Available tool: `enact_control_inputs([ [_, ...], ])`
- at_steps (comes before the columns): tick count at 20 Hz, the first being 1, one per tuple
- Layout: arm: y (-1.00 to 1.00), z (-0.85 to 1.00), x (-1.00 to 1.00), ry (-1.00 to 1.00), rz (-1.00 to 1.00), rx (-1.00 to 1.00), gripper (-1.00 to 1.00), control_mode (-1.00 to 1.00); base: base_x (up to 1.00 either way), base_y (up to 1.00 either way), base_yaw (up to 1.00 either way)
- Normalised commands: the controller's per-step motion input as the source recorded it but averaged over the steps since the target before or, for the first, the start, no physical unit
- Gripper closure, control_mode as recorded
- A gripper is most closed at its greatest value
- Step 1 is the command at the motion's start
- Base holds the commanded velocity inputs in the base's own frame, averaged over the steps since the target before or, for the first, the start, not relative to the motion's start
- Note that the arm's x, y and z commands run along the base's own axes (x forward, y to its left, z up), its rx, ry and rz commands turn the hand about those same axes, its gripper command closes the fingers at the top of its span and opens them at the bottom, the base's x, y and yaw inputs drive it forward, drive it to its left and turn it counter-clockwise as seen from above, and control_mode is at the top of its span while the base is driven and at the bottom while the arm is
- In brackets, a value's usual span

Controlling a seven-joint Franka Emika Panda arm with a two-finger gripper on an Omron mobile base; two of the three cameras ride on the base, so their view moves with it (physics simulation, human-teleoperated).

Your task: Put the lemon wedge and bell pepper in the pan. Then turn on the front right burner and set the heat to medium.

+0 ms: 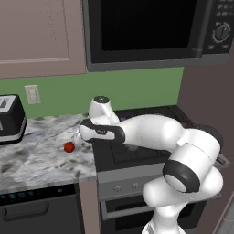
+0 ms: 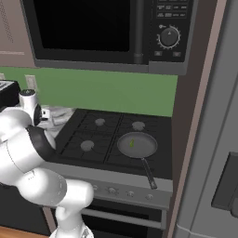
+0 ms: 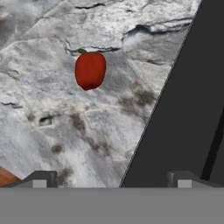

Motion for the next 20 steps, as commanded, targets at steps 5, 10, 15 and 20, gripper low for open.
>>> enact_control_inputs([
  [5,0.31,0.00,0.00,-0.11,0.02,0.07,-1.00,-1.00,0.00,0.00,0.00],
  [10,0.42,0.00,0.00,-0.01,0.00,0.03,-1.00,-1.00,0.00,0.00,0.00],
  [15,0.39,0.00,0.02,0.00,0.00,0.00,-1.00,-1.00,0.00,0.00,0.00],
  [20,0.25,0.00,0.06,0.02,0.00,0.00,-1.00,-1.00,0.00,0.00,0.00],
])
